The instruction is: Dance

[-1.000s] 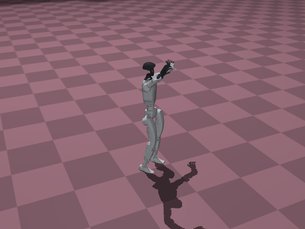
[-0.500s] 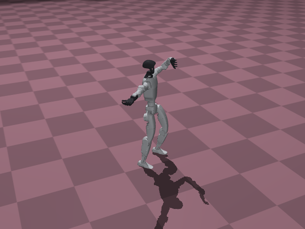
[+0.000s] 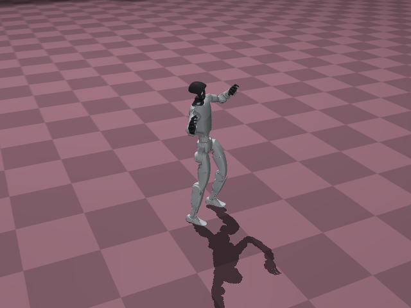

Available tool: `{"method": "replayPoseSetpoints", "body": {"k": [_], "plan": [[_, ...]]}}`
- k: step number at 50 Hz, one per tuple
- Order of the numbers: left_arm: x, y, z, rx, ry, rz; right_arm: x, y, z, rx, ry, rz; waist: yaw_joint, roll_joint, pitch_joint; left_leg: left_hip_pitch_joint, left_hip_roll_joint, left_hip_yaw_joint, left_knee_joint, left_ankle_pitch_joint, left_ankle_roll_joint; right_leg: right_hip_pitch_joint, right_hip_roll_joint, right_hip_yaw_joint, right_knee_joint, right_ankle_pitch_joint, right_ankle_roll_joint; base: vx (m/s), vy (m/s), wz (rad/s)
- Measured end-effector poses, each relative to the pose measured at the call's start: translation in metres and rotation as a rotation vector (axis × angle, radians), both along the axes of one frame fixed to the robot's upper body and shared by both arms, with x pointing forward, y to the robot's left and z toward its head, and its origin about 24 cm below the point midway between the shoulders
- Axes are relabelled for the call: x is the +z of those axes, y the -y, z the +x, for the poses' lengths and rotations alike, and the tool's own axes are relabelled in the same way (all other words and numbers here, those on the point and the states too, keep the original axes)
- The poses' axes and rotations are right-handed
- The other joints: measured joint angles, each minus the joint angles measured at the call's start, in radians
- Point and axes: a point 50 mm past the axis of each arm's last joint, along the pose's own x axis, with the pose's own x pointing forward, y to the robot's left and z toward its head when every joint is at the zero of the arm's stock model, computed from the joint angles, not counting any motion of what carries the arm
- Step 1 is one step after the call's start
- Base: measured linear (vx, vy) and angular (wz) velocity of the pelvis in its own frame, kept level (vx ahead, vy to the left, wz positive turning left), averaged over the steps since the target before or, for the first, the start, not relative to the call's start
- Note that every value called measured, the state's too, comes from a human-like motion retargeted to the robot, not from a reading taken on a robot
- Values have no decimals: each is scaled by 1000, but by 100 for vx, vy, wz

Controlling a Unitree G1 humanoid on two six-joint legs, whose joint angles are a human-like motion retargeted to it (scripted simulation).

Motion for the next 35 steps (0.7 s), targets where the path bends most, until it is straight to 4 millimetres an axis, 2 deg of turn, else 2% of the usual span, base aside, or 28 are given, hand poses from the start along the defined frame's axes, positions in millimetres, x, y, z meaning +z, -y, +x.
{"method": "replayPoseSetpoints", "body": {"k": [1, 2, 3, 4, 5, 7, 8, 10, 12, 13, 15, 17, 20, 22, 24, 25, 27, 28, 30, 33, 35], "plan": [[-18, -2, -2, -3, -24, 1, -64, 6, 30, 58, -161, 77, -40, -52, -3, -21, -5, -15, 18, -8, -2, -6, -2, -14, 1, -6, 5, -5, -27, 85], [-34, 0, -6, -35, -37, 3, -141, 12, 29, 69, -308, 181, -56, -111, -7, -39, -12, -28, 31, -14, -2, -14, -6, -26, 3, -12, 12, 1, -35, 84], [-48, 9, -15, -125, -31, 1, -222, 11, -8, 36, -442, 300, -25, -185, -14, -54, -24, -38, 34, -18, 0, -26, -15, -37, 8, -19, 21, 9, -36, 74], [-68, 18, -18, -212, -30, -58, -277, -1, -43, 10, -556, 388, 12, -228, -24, -62, -30, -40, 33, -19, 2, -36, -21, -38, 18, -23, 30, 19, -34, 58], [-89, 28, -21, -296, -27, -149, -321, -22, -71, 13, -653, 468, 51, -255, -35, -66, -33, -38, 29, -18, 5, -47, -26, -33, 29, -26, 38, 26, -23, 27], [-126, 37, -26, -324, -57, -282, -368, -71, -71, 161, -714, 479, 85, -267, -31, -46, -46, -28, 12, -2, 16, -45, -37, -29, 49, -24, 48, 25, -11, -3], [-143, 41, -28, -301, -80, -293, -384, -95, -64, 225, -679, 486, 93, -265, -28, -35, -48, -19, -1, 6, 22, -45, -41, -27, 58, -24, 50, 13, -1, -18], [-172, 50, -25, -227, -140, -303, -425, -154, -38, 395, -663, 608, 102, -255, -38, -20, -55, 8, -41, 27, 35, -63, -51, -12, 73, -16, 44, -1, 12, -22], [-192, 61, -13, -170, -182, -284, -437, -204, -1, 597, -652, 622, 110, -247, -48, -18, -77, 22, -83, 60, 44, -91, -72, -9, 89, -6, 45, -13, 22, -19], [-197, 65, -7, -156, -186, -254, -434, -220, 17, 670, -634, 600, 118, -243, -49, -12, -86, 28, -107, 76, 45, -105, -82, -5, 99, 0, 47, -9, 18, -31], [-197, 62, 2, -112, -154, -223, -420, -251, 56, 794, -599, 521, 144, -231, -44, 14, -90, 53, -164, 107, 44, -135, -96, 10, 127, 10, 48, -4, 14, -60], [-190, 49, 10, -36, -98, -318, -397, -280, 92, 910, -554, 415, 176, -224, -33, 50, -94, 84, -227, 135, 44, -160, -109, 25, 154, 22, 47, -1, 15, -87], [-181, 13, 18, 152, -41, -656, -351, -324, 138, 1079, -474, 233, 211, -216, -12, 98, -104, 131, -317, 177, 45, -210, -126, 62, 209, 35, 54, -3, 16, -95], [-182, -18, 20, 290, -49, -1027, -318, -348, 157, 1214, -452, 89, 236, -211, -10, 128, -104, 183, -379, 204, 53, -247, -127, 92, 241, 40, 58, 1, 14, -101], [-195, -41, 18, 368, -106, -1439, -292, -365, 167, 1340, -486, -50, 262, -205, -10, 160, -112, 217, -432, 230, 67, -265, -125, 108, 264, 43, 56, 7, 13, -76], [-206, -48, 16, 376, -155, -1654, -281, -373, 171, 1400, -525, -114, 276, -202, -6, 177, -119, 229, -457, 243, 74, -271, -123, 118, 275, 43, 54, 10, 12, -60], [-228, -54, 19, 269, -318, -2009, -275, -381, 177, 1460, -653, -183, 303, -194, 0, 215, -130, 261, -499, 264, 86, -273, -117, 130, 300, 36, 50, 12, 12, -44], [-237, -54, 22, 166, -378, -2141, -276, -381, 179, 1460, -720, -211, 319, -190, 1, 230, -135, 272, -516, 272, 91, -274, -118, 131, 312, 30, 51, 14, 11, -26], [-253, -52, 29, -49, -382, -2392, -286, -378, 185, 1395, -837, -260, 353, -187, 0, 256, -149, 278, -537, 282, 102, -274, -123, 132, 340, 15, 59, 16, 11, -7], [-259, -41, 55, -215, -277, -2522, -305, -355, 204, 1103, -851, -252, 390, -192, 15, 278, -169, 262, -541, 283, 111, -278, -130, 144, 408, -17, 76, 6, 7, 40], [-254, -34, 75, -141, -306, -2491, -313, -339, 217, 925, -786, -173, 395, -207, 29, 276, -177, 233, -541, 286, 106, -290, -130, 149, 449, -35, 85, -4, -11, 51]]}}
